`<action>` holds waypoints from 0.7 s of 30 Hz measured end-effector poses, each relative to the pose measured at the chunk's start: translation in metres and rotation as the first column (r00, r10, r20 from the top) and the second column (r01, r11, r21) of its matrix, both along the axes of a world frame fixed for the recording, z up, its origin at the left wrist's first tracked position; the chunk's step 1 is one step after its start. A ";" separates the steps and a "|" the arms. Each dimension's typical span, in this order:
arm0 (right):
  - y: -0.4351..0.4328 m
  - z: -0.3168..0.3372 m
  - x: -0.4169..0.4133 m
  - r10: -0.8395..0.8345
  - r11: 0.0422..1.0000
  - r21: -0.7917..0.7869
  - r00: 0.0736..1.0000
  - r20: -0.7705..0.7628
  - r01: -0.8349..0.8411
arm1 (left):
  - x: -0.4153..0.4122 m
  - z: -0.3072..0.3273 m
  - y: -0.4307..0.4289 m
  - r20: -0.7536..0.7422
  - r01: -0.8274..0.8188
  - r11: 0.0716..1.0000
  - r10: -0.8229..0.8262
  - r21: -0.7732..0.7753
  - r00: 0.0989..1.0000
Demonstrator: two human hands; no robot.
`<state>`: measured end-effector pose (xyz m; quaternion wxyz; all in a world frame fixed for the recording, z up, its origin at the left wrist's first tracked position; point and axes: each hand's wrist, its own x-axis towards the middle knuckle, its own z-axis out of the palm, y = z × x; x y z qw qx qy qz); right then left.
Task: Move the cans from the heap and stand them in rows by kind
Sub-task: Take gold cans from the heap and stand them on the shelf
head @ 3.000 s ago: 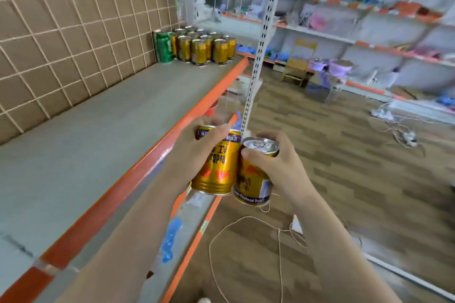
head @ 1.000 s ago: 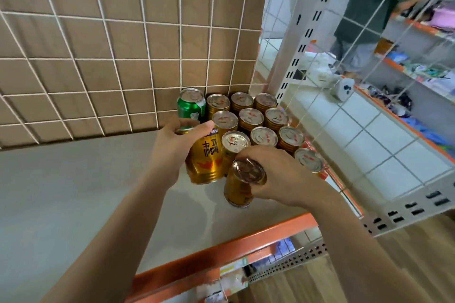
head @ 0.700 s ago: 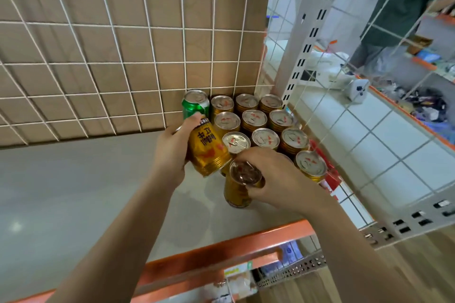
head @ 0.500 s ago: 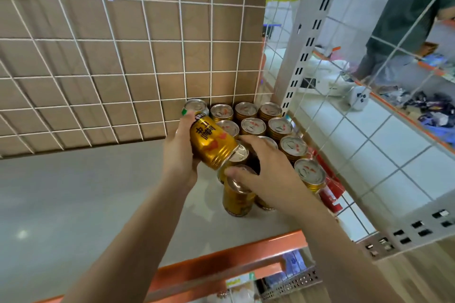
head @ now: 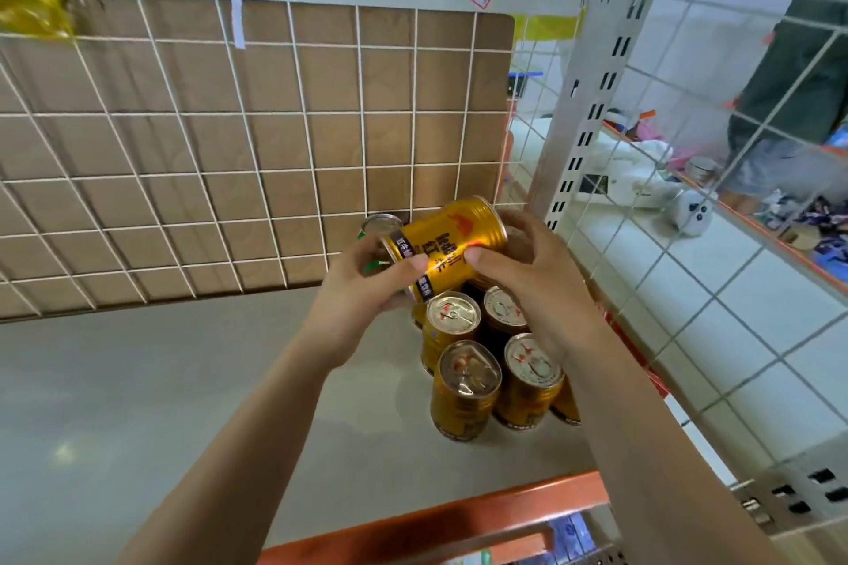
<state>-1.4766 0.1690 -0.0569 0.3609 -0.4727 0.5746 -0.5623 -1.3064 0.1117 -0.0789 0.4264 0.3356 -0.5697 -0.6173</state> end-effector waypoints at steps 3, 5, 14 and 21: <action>-0.016 0.002 0.006 0.016 1.000 -0.017 0.998 0.064 -0.015 | 0.002 -0.001 -0.008 0.169 -0.034 0.978 0.070 -0.208 0.983; -0.028 0.005 0.007 -0.022 0.999 -0.038 1.000 0.010 0.022 | 0.001 0.001 -0.016 0.324 0.000 0.950 0.107 -0.313 0.940; -0.094 0.005 0.003 -0.138 0.990 -0.077 0.845 -0.517 0.115 | -0.005 0.004 -0.059 0.562 -0.031 0.874 0.338 -0.484 0.755; -0.126 -0.004 -0.007 -0.221 0.975 -0.075 0.858 -0.464 0.210 | 0.003 -0.004 -0.072 0.685 -0.017 0.823 0.484 -0.568 0.545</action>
